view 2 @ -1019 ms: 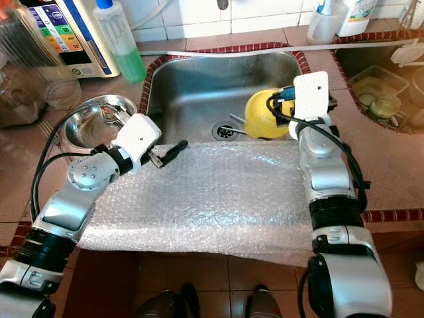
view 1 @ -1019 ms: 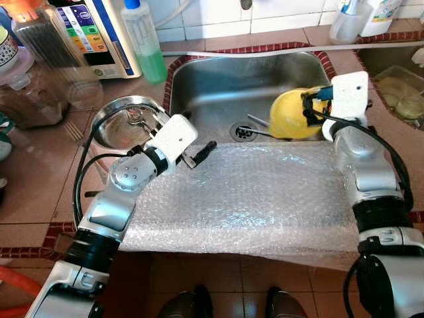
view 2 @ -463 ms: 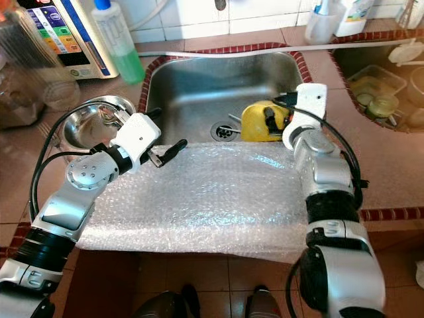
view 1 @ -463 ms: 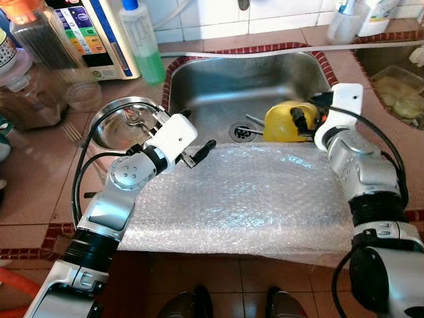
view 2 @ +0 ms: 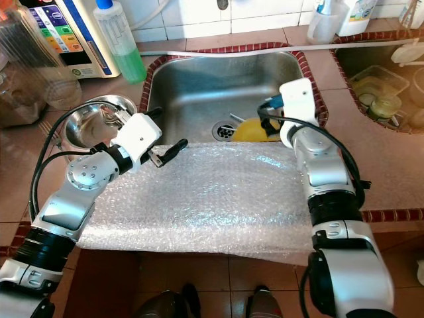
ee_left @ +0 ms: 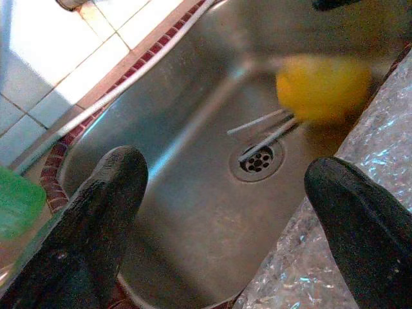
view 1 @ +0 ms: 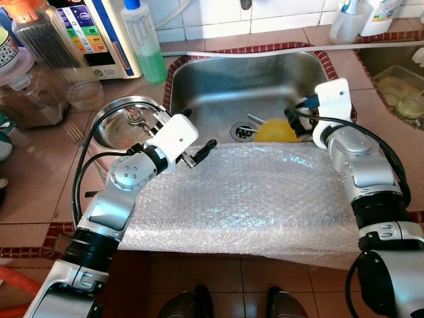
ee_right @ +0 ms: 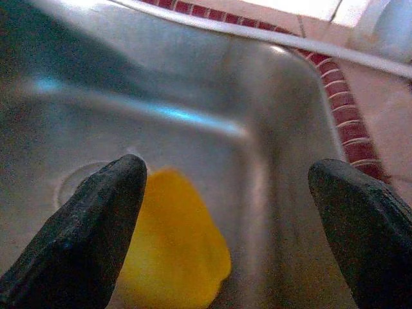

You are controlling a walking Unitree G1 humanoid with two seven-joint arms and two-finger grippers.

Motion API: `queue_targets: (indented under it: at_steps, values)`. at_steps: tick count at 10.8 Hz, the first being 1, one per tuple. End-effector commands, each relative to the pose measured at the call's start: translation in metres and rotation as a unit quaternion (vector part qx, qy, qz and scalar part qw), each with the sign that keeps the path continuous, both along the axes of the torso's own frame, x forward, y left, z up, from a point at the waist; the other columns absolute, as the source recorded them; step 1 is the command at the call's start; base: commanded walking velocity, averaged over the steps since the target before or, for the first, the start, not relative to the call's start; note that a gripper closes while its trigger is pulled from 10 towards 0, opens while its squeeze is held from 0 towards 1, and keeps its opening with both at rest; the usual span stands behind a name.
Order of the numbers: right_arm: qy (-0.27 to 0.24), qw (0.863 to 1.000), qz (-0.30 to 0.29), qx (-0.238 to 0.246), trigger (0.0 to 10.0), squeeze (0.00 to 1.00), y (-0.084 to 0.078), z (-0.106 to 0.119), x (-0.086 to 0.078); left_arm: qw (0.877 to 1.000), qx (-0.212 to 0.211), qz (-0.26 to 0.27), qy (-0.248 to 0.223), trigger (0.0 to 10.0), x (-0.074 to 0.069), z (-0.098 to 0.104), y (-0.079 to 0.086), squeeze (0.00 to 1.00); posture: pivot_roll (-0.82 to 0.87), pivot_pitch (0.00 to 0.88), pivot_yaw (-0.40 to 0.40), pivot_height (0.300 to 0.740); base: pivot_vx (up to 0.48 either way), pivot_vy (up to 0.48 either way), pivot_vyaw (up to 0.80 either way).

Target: Kitchen organization

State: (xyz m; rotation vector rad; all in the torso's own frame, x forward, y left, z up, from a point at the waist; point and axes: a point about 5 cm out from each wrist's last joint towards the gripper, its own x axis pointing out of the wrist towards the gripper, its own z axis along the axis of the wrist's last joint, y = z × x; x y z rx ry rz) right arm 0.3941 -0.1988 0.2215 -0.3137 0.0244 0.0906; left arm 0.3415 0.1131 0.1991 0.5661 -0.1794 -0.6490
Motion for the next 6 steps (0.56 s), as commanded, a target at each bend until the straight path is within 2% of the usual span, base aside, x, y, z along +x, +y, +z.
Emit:
queue_targets:
  at_steps: [1,2,3,4,5,6]
  values:
    - [-0.012,1.000,0.000,-0.008,10.0,0.98,0.003,0.006,0.001,1.000,0.013,0.002,0.001,10.0,0.000,-0.002,0.004,0.00,-0.17,0.198,0.171,0.740,0.000,0.000,0.00]
    - [0.000,1.000,0.024,-0.012,10.0,0.91,0.010,0.003,0.001,1.000,0.012,0.004,0.000,10.0,0.001,-0.002,0.004,0.00,-0.17,0.198,0.171,0.740,0.000,0.000,0.00]
    - [-0.006,0.999,0.038,-0.011,10.0,0.73,0.017,0.003,0.001,1.000,0.013,0.008,-0.002,10.0,0.001,-0.001,0.005,0.00,-0.17,0.198,0.170,0.740,0.000,0.000,0.00]
    - [-0.018,0.999,0.038,-0.010,10.0,0.65,0.017,0.006,0.000,1.000,0.010,0.014,-0.006,10.0,0.002,0.000,0.006,0.00,-0.17,0.198,0.170,0.740,0.000,0.000,0.00]
    - [-0.059,0.997,0.045,-0.015,10.0,0.36,0.023,0.014,-0.003,0.999,-0.007,0.038,-0.017,10.0,0.005,0.006,0.011,0.00,-0.17,0.200,0.169,0.740,0.000,0.000,0.00]
    - [-0.105,0.992,0.069,-0.030,10.0,0.12,0.036,0.019,-0.010,0.997,-0.043,0.061,-0.031,10.0,0.009,0.015,0.018,0.00,-0.17,0.200,0.168,0.740,0.000,0.000,0.00]
